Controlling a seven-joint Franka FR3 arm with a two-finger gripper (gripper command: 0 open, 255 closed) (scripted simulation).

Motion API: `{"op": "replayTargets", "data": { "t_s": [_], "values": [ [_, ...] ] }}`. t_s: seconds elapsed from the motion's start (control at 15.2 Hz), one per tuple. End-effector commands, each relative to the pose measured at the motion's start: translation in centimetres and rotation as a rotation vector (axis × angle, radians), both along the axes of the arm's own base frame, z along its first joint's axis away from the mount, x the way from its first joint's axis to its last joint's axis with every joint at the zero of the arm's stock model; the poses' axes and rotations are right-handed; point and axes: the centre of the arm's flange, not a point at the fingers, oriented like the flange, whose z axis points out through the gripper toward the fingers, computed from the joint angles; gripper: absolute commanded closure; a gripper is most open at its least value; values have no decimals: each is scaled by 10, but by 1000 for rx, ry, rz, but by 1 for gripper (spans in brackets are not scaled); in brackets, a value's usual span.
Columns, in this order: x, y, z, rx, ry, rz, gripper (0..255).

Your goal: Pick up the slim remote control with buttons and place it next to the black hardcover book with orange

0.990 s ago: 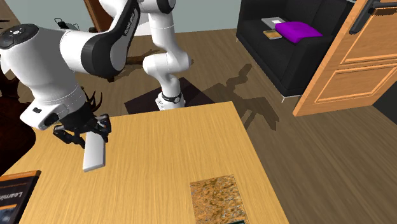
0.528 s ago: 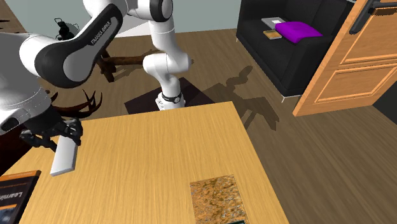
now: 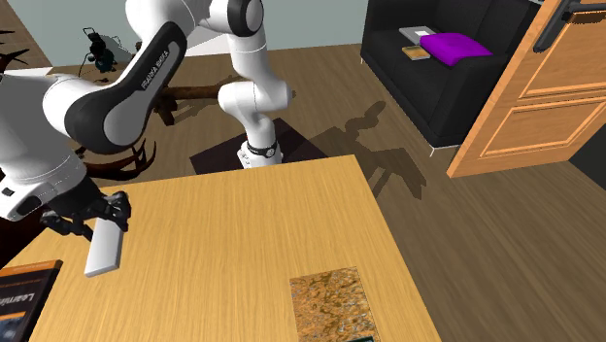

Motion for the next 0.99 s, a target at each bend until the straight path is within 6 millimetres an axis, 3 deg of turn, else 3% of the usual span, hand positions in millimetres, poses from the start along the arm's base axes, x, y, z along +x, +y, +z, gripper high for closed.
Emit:
{"op": "replayTargets", "data": {
  "t_s": [0.0,0.33,0.86,0.92],
  "values": [
    [-1,1,-12,-1,0,0,255],
    [-1,1,-38,-1,0,0,255],
    [-1,1,-38,-1,0,0,255],
    [-1,1,-38,-1,0,0,0]
  ]
}}
